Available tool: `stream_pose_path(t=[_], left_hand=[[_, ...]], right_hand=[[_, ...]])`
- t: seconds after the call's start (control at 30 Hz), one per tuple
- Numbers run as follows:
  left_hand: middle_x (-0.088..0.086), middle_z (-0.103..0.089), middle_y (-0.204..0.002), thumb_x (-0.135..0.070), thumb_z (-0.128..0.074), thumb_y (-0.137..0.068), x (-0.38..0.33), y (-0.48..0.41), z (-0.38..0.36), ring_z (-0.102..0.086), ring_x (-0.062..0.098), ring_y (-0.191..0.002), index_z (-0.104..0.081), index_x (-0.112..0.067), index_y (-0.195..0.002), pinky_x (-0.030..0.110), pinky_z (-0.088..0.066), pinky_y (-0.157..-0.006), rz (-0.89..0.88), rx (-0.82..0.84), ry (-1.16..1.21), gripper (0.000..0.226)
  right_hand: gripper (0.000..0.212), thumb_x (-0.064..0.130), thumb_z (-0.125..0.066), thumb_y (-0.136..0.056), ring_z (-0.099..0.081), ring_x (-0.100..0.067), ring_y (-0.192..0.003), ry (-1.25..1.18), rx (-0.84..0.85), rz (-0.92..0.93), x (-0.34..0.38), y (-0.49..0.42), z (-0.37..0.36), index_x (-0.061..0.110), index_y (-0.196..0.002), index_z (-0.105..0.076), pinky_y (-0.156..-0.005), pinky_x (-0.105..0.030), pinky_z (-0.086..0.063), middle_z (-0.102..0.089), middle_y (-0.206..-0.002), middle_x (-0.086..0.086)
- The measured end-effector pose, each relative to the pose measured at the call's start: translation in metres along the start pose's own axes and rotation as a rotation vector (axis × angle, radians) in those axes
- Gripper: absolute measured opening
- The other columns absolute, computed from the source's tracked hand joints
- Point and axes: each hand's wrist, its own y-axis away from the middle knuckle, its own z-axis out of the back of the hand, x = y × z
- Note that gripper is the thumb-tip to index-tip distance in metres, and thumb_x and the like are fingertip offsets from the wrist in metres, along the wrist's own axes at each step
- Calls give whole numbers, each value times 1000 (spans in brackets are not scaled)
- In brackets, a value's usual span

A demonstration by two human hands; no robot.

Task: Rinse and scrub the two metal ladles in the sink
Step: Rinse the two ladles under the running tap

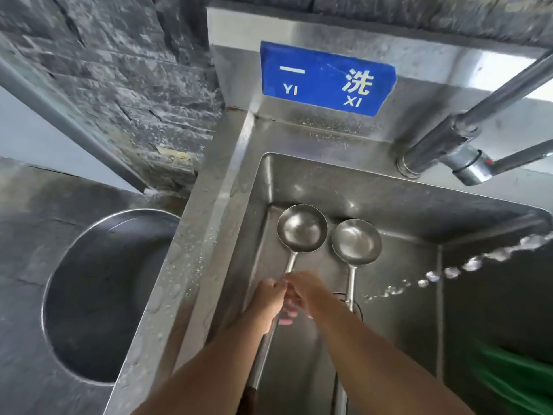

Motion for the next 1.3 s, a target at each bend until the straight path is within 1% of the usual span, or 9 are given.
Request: stream_pose_path(t=[0.17,0.43,0.57,0.77,0.87,1.0,1.1,1.17,1.3], left_hand=[[15,-57,-62,-12,-38,-102,2,3,-3,-43,16,-32,-60,3,-88,16,-31,-35,-101,-79,-85,30],[23,-59,-65,-14,-38,-98,-14,57,-15,-39,15,-32,-63,1,-81,17,-28,-33,-137,-41,-209,33],[31,-67,-76,-17,-41,-97,-34,90,-29,-41,16,-32,-62,11,-97,17,-31,-33,-207,-22,-346,36],[6,-54,-59,-29,-40,-102,-67,135,-53,-46,12,-34,-59,-7,-88,20,-37,-32,-404,4,-703,33],[11,-64,-69,-28,-45,-99,-77,160,-64,-56,18,-45,-62,-6,-89,25,-43,-41,-503,26,-858,30],[14,-69,-106,-30,-47,-99,-95,180,-83,-67,32,-100,-64,-5,-112,33,-53,-77,-639,-10,-1050,33],[9,-67,-110,-38,-49,-97,-103,189,-97,-65,29,-103,-57,-17,-121,36,-53,-85,-763,-19,-1170,33],[5,-69,-111,-41,-55,-93,-108,194,-102,-67,28,-103,-56,-26,-123,39,-56,-87,-843,-55,-1231,33],[11,-68,-108,-23,-61,-93,-111,214,-89,-66,31,-100,-61,-17,-118,38,-53,-87,-897,-117,-1387,26]], right_hand=[[26,1,-53,-95,-45,-19,-41,-44,22,12,-4,3,-4,2,-69,-57,-46,-29,-35,-52,-45,-7],[26,6,-50,-98,-57,-26,-47,-173,96,64,7,69,23,2,-75,-59,-52,-34,-50,-58,-63,-16],[50,9,-36,-102,-62,-35,-57,-330,155,122,11,109,51,-1,-65,-69,-58,-42,-54,-60,-68,-25],[12,2,-50,-98,-57,-26,-66,-518,1,107,20,149,77,4,-90,-58,-63,-37,-50,-62,-78,-17],[2,5,-60,-94,-58,-27,-71,-589,19,144,18,167,91,3,-94,-61,-64,-35,-56,-63,-83,-18],[19,6,-55,-98,-61,-26,-81,-662,37,299,22,190,111,-1,-115,-58,-66,-34,-60,-64,-94,-19],[31,6,-60,-92,-64,-32,-86,-711,-9,403,27,205,129,-8,-120,-56,-78,-39,-54,-63,-105,-29],[31,4,-59,-93,-63,-46,-110,-735,-73,431,30,213,144,-11,-120,-55,-96,-50,-53,-60,-119,-38],[20,10,-56,-98,-70,-33,-106,-838,-108,480,29,219,176,-4,-112,-59,-79,-39,-60,-72,-110,-23]])
